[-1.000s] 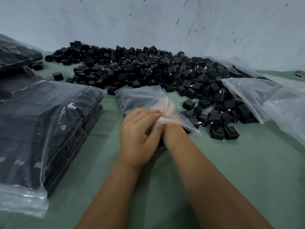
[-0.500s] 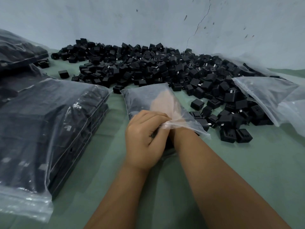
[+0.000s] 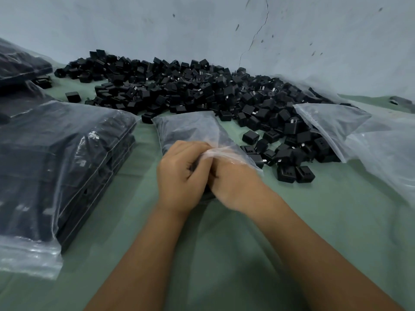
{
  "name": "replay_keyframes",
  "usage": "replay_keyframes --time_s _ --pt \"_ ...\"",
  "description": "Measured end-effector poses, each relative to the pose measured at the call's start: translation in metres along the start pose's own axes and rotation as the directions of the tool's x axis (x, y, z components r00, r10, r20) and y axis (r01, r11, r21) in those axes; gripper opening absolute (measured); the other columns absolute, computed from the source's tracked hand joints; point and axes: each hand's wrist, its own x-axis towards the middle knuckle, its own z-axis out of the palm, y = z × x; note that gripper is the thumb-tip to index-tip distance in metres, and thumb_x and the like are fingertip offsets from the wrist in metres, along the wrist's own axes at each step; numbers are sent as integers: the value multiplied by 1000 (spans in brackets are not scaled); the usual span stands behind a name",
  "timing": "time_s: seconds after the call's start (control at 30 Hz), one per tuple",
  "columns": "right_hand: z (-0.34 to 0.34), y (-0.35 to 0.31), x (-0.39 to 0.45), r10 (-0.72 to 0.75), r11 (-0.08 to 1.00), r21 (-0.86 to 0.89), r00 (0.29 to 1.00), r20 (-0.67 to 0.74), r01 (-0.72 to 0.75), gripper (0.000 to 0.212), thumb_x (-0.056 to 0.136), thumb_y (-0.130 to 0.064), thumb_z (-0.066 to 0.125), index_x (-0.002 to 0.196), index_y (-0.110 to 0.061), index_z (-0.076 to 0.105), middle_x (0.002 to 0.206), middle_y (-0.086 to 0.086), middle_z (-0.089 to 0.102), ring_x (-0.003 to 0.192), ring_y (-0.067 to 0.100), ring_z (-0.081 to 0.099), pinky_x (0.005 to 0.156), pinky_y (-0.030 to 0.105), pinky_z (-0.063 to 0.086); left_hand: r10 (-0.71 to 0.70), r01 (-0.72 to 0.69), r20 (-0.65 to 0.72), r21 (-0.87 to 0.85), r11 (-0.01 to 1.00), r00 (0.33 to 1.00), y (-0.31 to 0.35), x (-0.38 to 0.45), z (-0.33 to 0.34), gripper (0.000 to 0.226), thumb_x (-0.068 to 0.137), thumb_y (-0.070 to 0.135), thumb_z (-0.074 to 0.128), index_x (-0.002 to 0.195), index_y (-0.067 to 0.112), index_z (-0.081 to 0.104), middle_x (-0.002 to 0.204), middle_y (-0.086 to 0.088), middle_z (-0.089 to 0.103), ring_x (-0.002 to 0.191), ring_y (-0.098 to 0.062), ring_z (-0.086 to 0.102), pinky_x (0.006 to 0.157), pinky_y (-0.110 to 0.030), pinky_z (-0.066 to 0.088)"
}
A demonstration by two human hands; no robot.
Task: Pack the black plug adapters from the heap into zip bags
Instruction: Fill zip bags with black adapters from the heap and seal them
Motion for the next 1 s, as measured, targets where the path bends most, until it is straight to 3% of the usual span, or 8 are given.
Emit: replay_keyframes --time_s 0.1,0.2,0.27,0.47,0.63,0.8,0.9,1.0 --pt "4 0 -24 -93 994 -88 957 -274 71 35 90 -44 38 112 -22 53 103 5 63 87 28 58 70 43 48 -15 15 15 15 1000 1000 1 1 -1 22 86 15 53 84 8 74 83 3 71 80 -19 63 71 -42 50" --pt "7 -1 -32 -53 996 -83 980 -192 38 51 91 -54 34 132 -25 45 127 5 54 116 30 47 98 54 33 -38 36 61 34 999 997 1 1 -1 29 83 22 52 93 11 76 96 5 73 91 -15 66 79 -43 53" --pt "10 1 -24 -30 995 -97 994 -106 20 50 93 -55 34 132 -25 43 130 4 52 123 29 41 105 55 21 -108 101 120 64 993 987 -2 2 -1 36 81 29 51 102 15 76 109 6 71 104 -12 64 91 -44 51" --pt "4 -5 -3 7 1000 11 998 -64 -7 38 92 -51 43 122 -30 55 120 -1 61 120 25 47 105 55 16 -333 296 287 164 941 898 -15 6 -6 46 82 35 50 122 24 69 145 4 51 136 -11 43 113 -44 33" --pt "5 -6 -5 10 996 88 996 -85 -2 35 93 -45 43 117 -25 60 116 2 64 118 27 50 104 55 20 -366 308 386 206 929 847 -20 5 -11 54 81 38 47 132 27 61 148 4 47 142 -10 35 118 -45 25" --pt "8 -3 -10 -91 996 -26 966 -243 88 37 98 -33 38 128 -17 56 136 6 52 133 27 38 114 48 12 -360 319 420 166 933 833 -24 6 -14 53 83 37 47 133 31 59 149 6 46 142 -9 34 119 -44 24" --pt "9 0 -12 -86 995 15 958 -274 94 34 97 -29 41 124 -16 58 127 5 59 124 26 47 108 42 27 -359 332 414 138 933 836 -26 7 -12 50 85 35 46 132 29 60 147 3 49 140 -8 37 118 -46 26" --pt "4 -1 -18 -109 984 77 886 -451 160 26 91 -20 48 104 -15 70 100 1 70 96 20 63 85 33 47 -366 336 414 146 931 834 -26 7 -11 50 85 38 46 132 26 61 145 2 51 140 -10 38 117 -46 27"
